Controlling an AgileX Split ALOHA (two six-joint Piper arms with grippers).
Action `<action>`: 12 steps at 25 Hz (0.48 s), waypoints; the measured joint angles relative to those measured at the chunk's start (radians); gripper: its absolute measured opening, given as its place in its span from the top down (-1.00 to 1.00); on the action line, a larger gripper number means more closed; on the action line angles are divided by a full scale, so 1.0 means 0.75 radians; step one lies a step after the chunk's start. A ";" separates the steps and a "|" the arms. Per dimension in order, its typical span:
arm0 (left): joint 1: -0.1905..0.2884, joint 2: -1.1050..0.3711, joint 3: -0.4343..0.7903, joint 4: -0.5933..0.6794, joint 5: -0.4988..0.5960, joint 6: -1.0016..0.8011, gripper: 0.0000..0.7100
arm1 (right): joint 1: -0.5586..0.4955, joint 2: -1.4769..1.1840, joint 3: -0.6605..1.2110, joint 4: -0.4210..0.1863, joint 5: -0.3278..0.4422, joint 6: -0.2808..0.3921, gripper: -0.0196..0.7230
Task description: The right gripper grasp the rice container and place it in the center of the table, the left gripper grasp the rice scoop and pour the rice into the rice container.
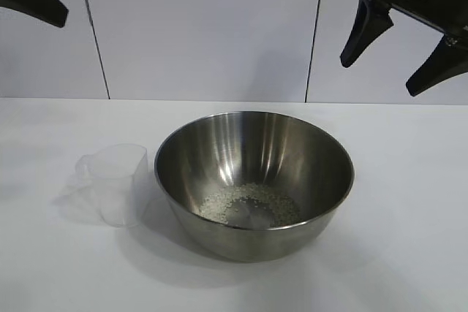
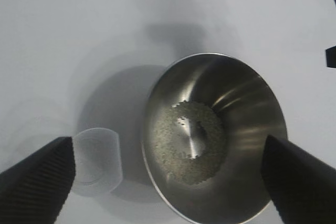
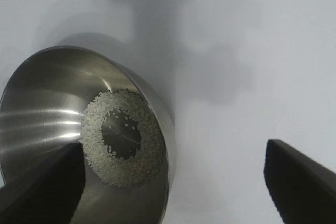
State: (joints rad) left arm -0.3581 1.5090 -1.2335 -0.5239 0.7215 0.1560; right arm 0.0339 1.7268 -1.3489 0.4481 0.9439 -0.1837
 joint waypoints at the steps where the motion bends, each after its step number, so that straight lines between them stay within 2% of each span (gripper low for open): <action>1: 0.000 0.032 -0.018 -0.022 0.015 0.012 -0.95 | 0.000 0.000 0.000 0.006 0.000 0.000 -0.78; 6: 0.000 0.182 -0.108 -0.050 0.117 0.020 -0.95 | 0.000 0.000 0.000 0.051 0.000 0.000 -0.78; 12: 0.000 0.271 -0.161 -0.050 0.129 0.020 -0.95 | 0.000 0.000 0.000 0.063 0.000 0.000 -0.78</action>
State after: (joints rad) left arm -0.3581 1.7124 -1.3539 -0.5616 0.8184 0.1708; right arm 0.0339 1.7268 -1.3489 0.4953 0.9439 -0.1837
